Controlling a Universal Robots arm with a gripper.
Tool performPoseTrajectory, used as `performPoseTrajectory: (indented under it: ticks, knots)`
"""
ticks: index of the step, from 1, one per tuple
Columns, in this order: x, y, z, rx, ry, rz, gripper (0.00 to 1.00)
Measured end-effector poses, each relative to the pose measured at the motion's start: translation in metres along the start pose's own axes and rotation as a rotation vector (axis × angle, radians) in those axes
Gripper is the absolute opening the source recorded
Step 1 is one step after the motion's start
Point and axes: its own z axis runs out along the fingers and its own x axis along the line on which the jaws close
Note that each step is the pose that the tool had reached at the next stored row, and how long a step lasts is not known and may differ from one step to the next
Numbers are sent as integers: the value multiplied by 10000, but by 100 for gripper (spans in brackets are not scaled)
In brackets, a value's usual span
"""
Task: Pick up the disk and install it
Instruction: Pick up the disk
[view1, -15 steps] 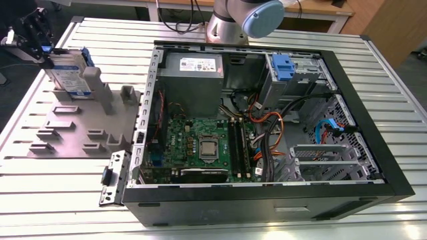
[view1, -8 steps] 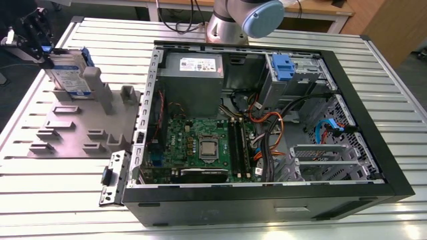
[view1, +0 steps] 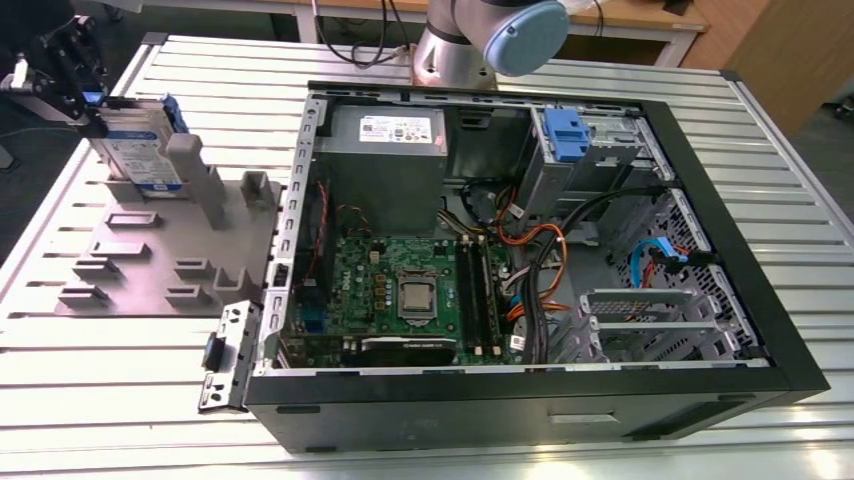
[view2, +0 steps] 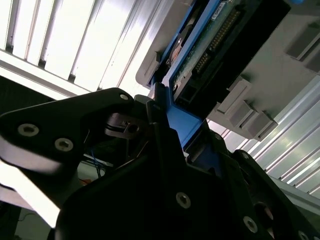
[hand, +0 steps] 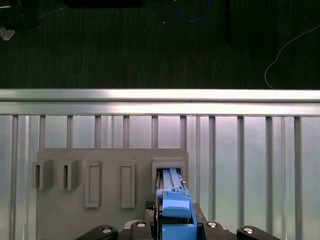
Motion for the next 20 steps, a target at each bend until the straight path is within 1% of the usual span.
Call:
performPoseTrajectory:
  ticks: [2,9,17,18,20]
  knots:
    - [0,0,-3,2,-1,0,37]
    - [0,0,-45,2,-1,0,37]
    - [0,0,-47,0,-1,1,37]
    - [0,1,-47,-3,1,0,38]
    - [0,0,-31,-1,-1,0,38]
